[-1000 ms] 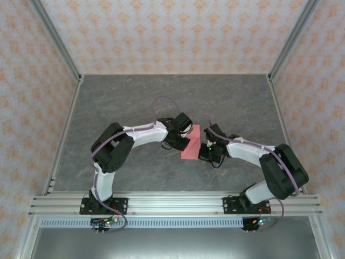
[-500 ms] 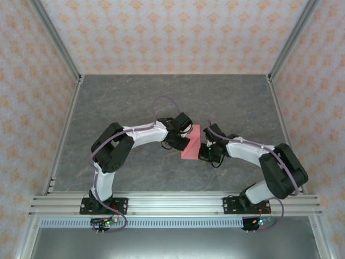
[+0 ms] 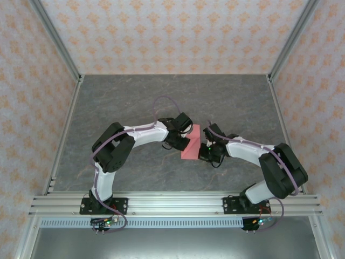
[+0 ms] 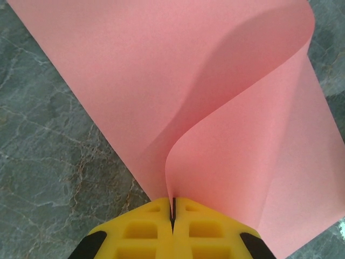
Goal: Fold a paper plane with a square sheet of paper (fold left side to right side)
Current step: Fold the triangle a second time at the center of the table.
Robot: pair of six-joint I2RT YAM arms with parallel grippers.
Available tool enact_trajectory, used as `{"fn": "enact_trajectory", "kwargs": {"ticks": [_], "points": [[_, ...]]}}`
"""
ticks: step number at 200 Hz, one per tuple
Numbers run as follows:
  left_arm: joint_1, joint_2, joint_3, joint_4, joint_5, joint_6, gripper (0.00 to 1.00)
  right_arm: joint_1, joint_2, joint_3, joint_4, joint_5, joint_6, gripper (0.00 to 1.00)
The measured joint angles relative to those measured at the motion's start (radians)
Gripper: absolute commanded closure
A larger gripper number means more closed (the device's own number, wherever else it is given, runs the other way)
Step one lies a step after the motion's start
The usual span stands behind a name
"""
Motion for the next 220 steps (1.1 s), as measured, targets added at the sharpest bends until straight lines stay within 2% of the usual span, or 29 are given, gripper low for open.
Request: {"fn": "enact_trajectory", "kwargs": {"ticks": [110, 147, 176, 220], "points": [[0.000, 0.004, 0.002, 0.000, 0.000, 0.000, 0.98, 0.000, 0.002, 0.004, -0.004, -0.001, 0.001, 0.92], [0.000, 0.005, 0.002, 0.000, 0.001, 0.000, 0.98, -0.001, -0.055, -0.033, 0.034, -0.016, 0.014, 0.91], [0.000, 0.005, 0.002, 0.000, 0.001, 0.000, 0.99, -0.037, -0.118, -0.057, 0.136, -0.071, 0.056, 0.91], [0.000, 0.005, 0.002, 0.001, 0.001, 0.000, 0.99, -0.051, -0.087, -0.059, 0.362, -0.118, 0.153, 0.91]]}}
